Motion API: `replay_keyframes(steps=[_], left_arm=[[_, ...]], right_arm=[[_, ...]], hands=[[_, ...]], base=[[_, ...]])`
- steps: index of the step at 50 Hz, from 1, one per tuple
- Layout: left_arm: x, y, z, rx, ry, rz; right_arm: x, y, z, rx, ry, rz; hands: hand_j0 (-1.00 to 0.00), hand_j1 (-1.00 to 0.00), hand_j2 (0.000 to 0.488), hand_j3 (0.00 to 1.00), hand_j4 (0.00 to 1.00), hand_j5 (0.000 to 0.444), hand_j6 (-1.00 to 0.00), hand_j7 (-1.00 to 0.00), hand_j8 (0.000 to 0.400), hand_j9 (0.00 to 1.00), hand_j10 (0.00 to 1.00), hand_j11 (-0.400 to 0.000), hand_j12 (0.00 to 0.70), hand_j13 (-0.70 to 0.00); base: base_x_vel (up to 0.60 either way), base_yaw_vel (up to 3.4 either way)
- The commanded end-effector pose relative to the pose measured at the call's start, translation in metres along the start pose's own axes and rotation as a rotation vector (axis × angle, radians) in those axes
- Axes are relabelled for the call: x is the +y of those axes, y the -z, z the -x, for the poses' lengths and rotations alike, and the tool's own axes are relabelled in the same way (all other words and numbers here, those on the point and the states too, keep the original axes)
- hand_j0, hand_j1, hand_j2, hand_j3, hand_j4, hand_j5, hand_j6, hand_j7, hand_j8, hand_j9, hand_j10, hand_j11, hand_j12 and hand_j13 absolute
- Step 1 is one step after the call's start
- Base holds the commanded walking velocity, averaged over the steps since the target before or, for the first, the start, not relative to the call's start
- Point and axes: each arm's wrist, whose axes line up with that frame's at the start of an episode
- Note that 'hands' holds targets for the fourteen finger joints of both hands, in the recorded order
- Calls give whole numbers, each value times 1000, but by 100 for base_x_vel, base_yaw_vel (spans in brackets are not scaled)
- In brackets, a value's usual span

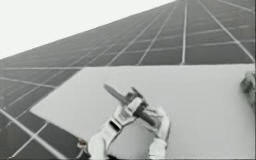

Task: Pick up and drop off the object

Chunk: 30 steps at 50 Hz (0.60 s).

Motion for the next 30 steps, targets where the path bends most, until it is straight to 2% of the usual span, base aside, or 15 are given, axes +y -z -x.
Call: replay_keyframes(steps=[1, 2, 3, 5, 6, 7, 8, 10, 13, 15, 20, 24, 27, 28, 30], left_arm=[[25, 20, 19, 84, -89, 2], [32, 12, 11, 122, -103, 1], [36, 27, 6, 163, -132, 5], [50, 31, -4, 220, -182, -23], [53, 34, -11, 234, -204, -38], [55, 34, -14, 273, -218, -65], [58, 41, -26, 309, -233, -80], [60, 53, -16, 323, -246, -84], [69, 44, -10, 312, -282, -66], [73, 53, -12, 307, -282, -46], [72, 56, 3, 334, -271, -47], [74, 64, 4, 360, -266, -41], [65, 72, 4, 396, -235, -17], [66, 75, 21, 418, -224, -6], [65, 82, 18, 440, -233, -4]], right_arm=[[-41, -10, -19, 84, 220, -169], [-41, -12, -19, 84, 241, -185], [-46, -25, -18, 64, 252, -185], [-49, -12, -13, 85, 336, -260], [-57, -9, -9, 101, 391, -303], [-59, -3, -11, 102, 446, -301], [-66, 3, -5, 103, 497, -297], [-73, 2, -7, 68, 516, -286], [-73, 13, -6, 68, 576, -278], [-67, 20, -14, -26, 545, -209], [-88, 29, -32, -314, 288, -25], [-109, 48, -46, -445, 96, -72], [-117, 31, -48, -550, 57, -80], [-110, 22, -42, -599, 52, -98], [-116, 16, -40, -696, 47, -134]], hands=[[-1000, -1000, 0, 1000, 1000, 0, -1000, -1000, 400, 1000, 1000, -400, 700, -700], [-1000, -1000, 0, 1000, 1000, 0, -1000, -1000, 400, 1000, 1000, -400, 700, -700], [-1000, -1000, 0, 1000, 1000, 0, -1000, -1000, 400, 1000, 1000, -400, 700, -700], [-989, -1000, 5, 1000, 1000, 0, -989, -1000, 400, 1000, 1000, -400, 700, -700], [-688, -1000, 156, 1000, 1000, 0, -688, -1000, 400, 1000, 1000, -400, 700, -700], [-23, -1000, 488, 1000, 1000, 0, -23, -1000, 400, 1000, 1000, -400, 700, -700], [0, 0, 0, 1000, 1000, 0, 0, 0, 0, 1000, 1000, -400, 0, -700], [0, 0, 0, 1000, 1000, 0, 0, 0, 0, 1000, 1000, -400, 0, -700], [0, 0, 0, 1000, 1000, 0, 0, 0, 0, 1000, 1000, -400, 0, -700], [0, 0, 0, 1000, 1000, 0, 0, 0, 0, 1000, 1000, -400, 0, -700], [0, 0, 0, 1000, 1000, 0, 0, 0, 0, 1000, 1000, -400, 0, -700], [0, 0, 0, 1000, 1000, 0, 0, 0, 0, 1000, 1000, -400, 0, -700], [0, 0, 0, 1000, 1000, 0, 0, 0, 0, 1000, 1000, -400, 0, -700], [0, 0, 0, 1000, 1000, 0, 0, 0, 0, 1000, 1000, -400, 0, -700], [0, 0, 0, 1000, 1000, 0, 0, 0, 0, 1000, 1000, -400, 0, -700]], base=[[0, 0], [0, 0], [0, 0], [0, 0], [0, 0], [0, 0], [0, 0], [0, 0], [0, 0], [0, 0], [0, 0], [0, 0], [0, 0], [0, 0], [0, 0]])
